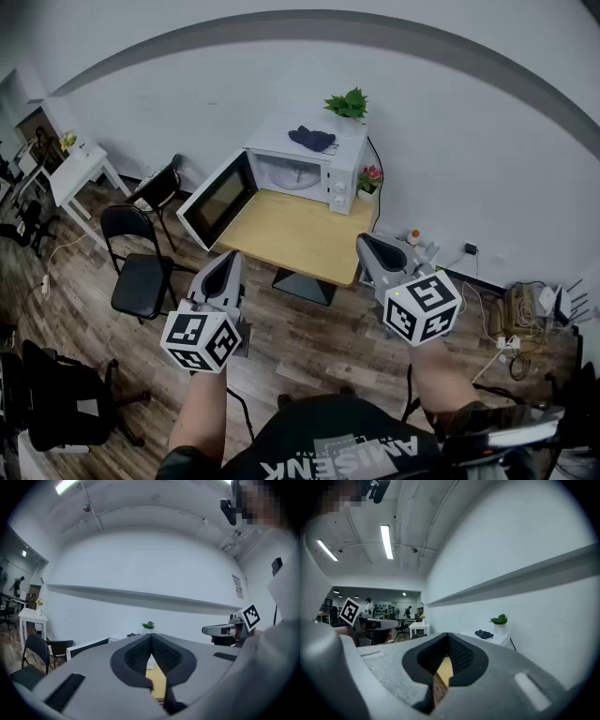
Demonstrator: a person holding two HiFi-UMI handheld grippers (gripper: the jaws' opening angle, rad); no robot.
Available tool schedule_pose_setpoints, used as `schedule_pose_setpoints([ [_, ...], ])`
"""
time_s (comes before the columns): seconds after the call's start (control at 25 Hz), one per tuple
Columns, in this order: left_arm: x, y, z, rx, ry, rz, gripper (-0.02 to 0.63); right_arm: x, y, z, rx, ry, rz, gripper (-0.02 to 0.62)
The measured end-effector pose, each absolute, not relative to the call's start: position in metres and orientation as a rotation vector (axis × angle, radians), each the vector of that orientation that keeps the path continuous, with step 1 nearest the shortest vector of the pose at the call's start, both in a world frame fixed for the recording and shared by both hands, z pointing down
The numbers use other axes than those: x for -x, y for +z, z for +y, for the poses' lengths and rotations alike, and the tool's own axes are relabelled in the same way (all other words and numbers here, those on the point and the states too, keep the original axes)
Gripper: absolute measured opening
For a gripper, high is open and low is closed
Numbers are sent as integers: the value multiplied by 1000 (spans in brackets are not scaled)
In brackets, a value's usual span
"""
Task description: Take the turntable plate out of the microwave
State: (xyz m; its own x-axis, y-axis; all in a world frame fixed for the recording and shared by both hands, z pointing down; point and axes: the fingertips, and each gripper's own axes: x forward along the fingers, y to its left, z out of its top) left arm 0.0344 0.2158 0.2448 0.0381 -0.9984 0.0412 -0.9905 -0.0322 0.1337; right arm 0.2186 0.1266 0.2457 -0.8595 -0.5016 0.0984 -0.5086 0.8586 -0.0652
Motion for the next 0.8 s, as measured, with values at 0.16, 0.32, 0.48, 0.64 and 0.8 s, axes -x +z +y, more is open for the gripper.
schedule_pose_setpoints([
  [0.16, -35, 247, 215, -2144, -82, -2104, 2, -217, 245, 127, -800, 139, -2955, 5],
  [0.32, -38, 257, 211, -2142, -63, -2083, 2, -215, 249, 123, -820, 170, -2952, 5],
  [0.48, -40, 258, 213, -2152, -93, -2054, 2, -213, 250, 123, -846, 171, -2954, 5],
  [0.64, -35, 258, 219, -2156, -125, -2054, 2, -205, 252, 129, -828, 182, -2955, 5],
  [0.8, -23, 257, 224, -2134, -184, -2036, 2, -193, 248, 133, -833, 193, -2976, 5],
])
